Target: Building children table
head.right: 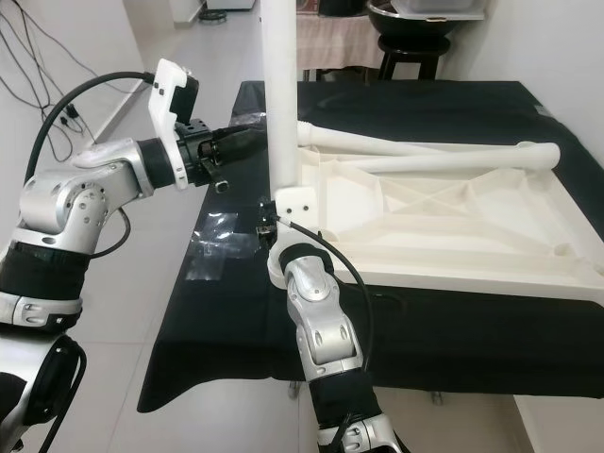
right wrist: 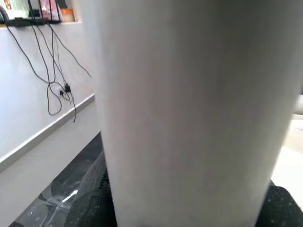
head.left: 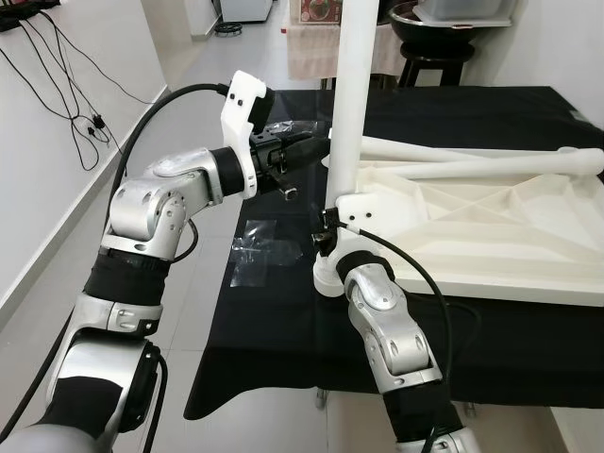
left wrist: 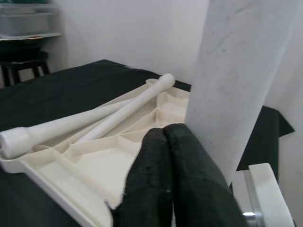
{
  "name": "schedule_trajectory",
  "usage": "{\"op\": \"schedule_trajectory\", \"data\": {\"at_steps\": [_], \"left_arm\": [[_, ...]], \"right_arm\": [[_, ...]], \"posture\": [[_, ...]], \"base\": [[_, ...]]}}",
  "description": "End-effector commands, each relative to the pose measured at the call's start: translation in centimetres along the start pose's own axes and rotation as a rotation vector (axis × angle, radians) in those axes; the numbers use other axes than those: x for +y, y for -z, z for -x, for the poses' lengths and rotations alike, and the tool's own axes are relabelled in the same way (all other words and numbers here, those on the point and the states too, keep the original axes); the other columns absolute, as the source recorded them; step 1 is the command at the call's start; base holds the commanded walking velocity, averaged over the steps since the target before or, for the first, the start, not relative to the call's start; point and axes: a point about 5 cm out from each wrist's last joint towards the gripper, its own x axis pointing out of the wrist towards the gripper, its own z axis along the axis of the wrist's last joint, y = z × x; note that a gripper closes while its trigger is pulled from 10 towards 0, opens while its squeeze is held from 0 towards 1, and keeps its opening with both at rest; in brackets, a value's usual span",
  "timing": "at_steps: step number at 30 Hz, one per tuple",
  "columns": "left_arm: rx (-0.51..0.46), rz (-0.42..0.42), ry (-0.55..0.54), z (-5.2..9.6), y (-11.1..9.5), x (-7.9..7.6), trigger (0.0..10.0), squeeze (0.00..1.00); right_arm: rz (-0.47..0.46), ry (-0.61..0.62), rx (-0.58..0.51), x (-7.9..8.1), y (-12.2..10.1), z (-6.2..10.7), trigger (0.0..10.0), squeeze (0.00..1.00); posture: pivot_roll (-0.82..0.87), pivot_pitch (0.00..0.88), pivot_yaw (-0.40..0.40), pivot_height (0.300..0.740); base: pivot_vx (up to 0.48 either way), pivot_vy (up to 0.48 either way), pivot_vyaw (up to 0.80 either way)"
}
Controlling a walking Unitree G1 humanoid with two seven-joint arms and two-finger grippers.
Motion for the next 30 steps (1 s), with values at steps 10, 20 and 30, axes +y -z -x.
{"op": "schedule_trajectory", "data": {"at_steps": [10, 20, 30], "left_arm": [[-0.030, 0.004, 0.048, -0.2, -0.8, -0.5, 10.0, 1.00], [-0.078, -0.008, 0.262, 1.6, -3.2, -2.1, 10.0, 1.00], [-0.051, -0.063, 0.384, 2.4, -3.9, -2.7, 10.0, 1.00]], "right_arm": [[-0.109, -0.019, 0.168, 3.0, 3.0, 0.9, 0.0, 0.00], [-0.129, -0.020, 0.173, 3.1, 3.3, 0.7, 0.0, 0.00], [-0.142, -0.023, 0.187, 3.4, 3.0, 0.9, 0.0, 0.00]], "posture": [[0.05, 0.139, 0.039, 0.740], [0.05, 0.142, 0.041, 0.740], [0.05, 0.135, 0.046, 0.740]], "base": [[0.000, 0.000, 0.00], [0.000, 0.000, 0.00], [0.000, 0.000, 0.00]]}}
